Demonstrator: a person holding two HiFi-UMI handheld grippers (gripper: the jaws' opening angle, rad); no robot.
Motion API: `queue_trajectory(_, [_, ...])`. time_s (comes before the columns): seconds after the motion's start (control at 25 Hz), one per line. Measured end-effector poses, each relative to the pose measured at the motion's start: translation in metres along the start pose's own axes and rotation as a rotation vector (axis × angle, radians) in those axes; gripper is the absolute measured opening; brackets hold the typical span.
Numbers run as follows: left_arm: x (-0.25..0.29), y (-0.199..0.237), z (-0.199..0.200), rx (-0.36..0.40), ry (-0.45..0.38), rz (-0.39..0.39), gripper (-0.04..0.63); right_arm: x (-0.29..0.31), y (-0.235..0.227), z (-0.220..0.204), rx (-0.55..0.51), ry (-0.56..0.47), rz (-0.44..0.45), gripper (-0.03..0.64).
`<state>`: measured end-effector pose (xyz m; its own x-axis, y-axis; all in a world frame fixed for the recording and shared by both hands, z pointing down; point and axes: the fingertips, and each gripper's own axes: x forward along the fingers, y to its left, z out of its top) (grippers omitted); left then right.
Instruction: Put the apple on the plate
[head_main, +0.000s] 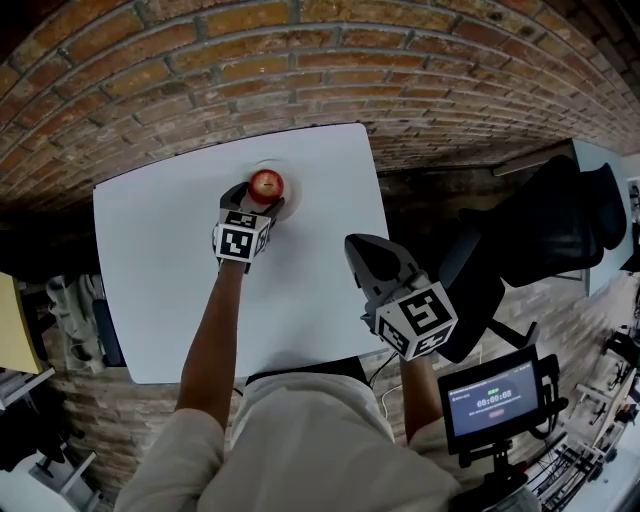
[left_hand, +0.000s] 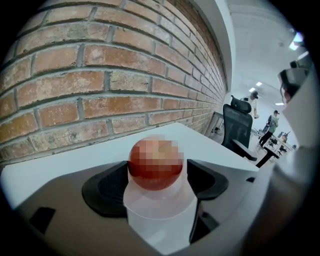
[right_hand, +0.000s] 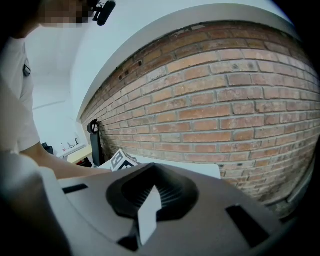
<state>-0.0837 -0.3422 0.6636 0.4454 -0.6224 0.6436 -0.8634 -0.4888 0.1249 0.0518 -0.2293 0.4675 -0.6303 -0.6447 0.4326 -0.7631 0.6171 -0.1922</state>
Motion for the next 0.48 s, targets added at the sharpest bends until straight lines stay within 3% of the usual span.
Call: queue_trajectory(0.48, [-0.001, 0.004, -0.008, -0.024, 0.002, 0.039, 0.362, -0.009, -0.004, -0.004, 0.017, -0.004, -0.017, 0.003])
